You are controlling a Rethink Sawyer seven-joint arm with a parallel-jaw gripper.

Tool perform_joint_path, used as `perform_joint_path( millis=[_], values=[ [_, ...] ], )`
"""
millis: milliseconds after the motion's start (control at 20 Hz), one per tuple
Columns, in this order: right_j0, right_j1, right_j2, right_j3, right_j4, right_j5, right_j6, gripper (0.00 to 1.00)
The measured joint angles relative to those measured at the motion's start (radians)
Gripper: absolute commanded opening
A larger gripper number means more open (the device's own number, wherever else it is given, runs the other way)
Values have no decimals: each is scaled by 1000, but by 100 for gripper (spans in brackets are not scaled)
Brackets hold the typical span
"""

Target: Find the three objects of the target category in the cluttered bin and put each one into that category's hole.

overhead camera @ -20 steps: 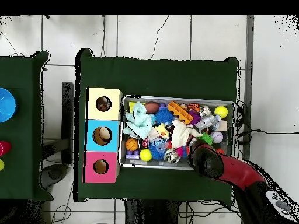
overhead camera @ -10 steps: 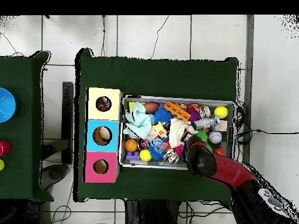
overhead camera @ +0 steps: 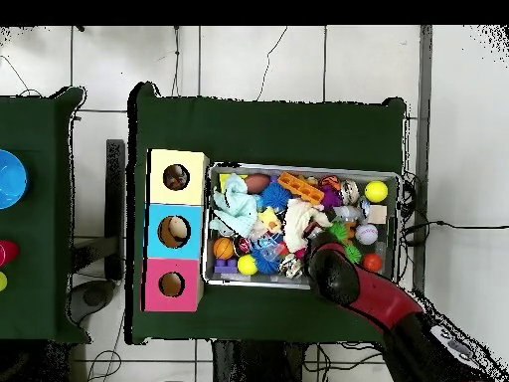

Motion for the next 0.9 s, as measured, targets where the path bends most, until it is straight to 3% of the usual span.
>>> perform_joint_path(
  millis=[900],
  values=[
    [9,-1,35,96,210,-83,3,100]
  ],
)
